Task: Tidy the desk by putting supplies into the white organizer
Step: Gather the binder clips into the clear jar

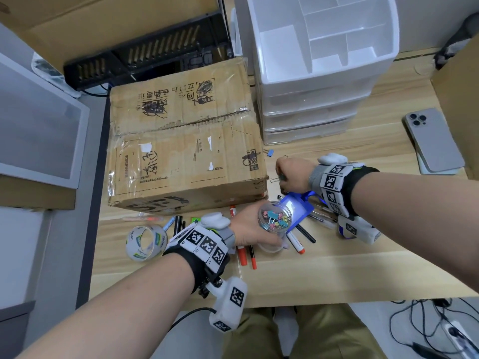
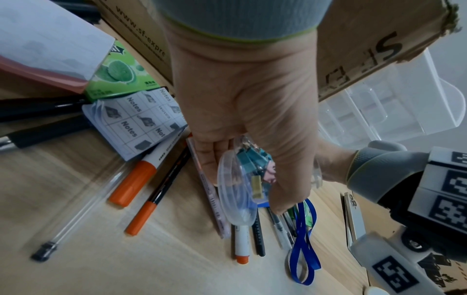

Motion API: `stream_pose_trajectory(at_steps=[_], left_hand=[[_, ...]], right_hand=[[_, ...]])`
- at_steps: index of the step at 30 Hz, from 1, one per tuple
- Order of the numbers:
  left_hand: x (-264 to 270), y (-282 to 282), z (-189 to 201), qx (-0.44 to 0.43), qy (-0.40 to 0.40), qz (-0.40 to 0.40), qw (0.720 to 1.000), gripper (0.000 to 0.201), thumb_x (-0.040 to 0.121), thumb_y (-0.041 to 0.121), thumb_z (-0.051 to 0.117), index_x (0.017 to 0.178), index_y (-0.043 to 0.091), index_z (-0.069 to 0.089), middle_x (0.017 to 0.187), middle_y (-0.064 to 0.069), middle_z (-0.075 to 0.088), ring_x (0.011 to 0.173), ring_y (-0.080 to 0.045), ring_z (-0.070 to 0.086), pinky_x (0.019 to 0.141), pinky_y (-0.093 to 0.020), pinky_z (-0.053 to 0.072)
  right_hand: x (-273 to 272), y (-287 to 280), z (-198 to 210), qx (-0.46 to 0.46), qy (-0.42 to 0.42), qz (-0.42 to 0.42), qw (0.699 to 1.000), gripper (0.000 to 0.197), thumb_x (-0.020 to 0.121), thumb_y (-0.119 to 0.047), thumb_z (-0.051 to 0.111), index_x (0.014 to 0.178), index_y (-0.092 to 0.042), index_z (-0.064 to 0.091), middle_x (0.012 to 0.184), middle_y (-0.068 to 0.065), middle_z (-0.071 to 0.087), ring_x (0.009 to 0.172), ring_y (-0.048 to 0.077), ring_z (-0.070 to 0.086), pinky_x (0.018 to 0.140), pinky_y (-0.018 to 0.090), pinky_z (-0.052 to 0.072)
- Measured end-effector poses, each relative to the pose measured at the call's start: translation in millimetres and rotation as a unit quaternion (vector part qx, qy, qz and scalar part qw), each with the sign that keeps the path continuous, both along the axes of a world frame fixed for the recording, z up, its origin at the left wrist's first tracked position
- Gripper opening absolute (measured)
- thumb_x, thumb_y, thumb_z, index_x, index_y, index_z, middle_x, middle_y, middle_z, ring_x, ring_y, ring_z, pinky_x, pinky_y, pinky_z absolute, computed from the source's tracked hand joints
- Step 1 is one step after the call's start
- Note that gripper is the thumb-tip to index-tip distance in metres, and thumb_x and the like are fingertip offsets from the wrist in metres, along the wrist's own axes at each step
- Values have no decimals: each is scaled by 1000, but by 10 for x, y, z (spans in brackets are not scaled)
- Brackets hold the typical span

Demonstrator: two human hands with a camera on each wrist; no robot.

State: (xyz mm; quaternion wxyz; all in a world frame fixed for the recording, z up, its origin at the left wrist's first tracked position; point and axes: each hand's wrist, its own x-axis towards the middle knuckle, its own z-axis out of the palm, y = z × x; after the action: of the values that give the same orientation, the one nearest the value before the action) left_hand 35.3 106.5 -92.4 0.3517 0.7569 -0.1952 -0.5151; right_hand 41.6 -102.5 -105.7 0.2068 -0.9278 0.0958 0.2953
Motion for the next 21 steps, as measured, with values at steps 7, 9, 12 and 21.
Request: stream_pose_trajectory(at_steps=[7,9,12,21], left_hand=[[-14,-22,81,6,-4,3,1000,67,57,17,91,116,24,59,104,8,73,97,-6,69,85,-22,55],[-33,-69,122,-5,8,9,1000,66,58,12,89,117,20,60,104,6,73,95,-6,70,83,-21,56],[-78,-170,183,-8,6,-5,1000,58,69,1,84,119,12,59,102,3,70,92,-8,65,78,-15,52],[-220,-477,363,-44,6,-54,998,32,74,-6,78,97,4,58,86,-6,59,79,-12,51,70,-23,45]], right_hand=[[-82,-64,195,57,6,-60,997,31,102,-26,39,96,-2,56,99,19,55,92,31,53,74,32,36],[-125,-140,292,136,23,-131,982,30,101,-25,39,88,-5,57,94,16,57,87,29,54,74,32,38],[-200,-229,495,204,56,-177,961,26,91,-26,45,69,-12,51,65,10,52,57,24,42,54,29,35],[-280,-35,1066,122,242,54,961,23,91,-29,64,76,-11,64,59,-1,58,51,16,45,50,24,42]])
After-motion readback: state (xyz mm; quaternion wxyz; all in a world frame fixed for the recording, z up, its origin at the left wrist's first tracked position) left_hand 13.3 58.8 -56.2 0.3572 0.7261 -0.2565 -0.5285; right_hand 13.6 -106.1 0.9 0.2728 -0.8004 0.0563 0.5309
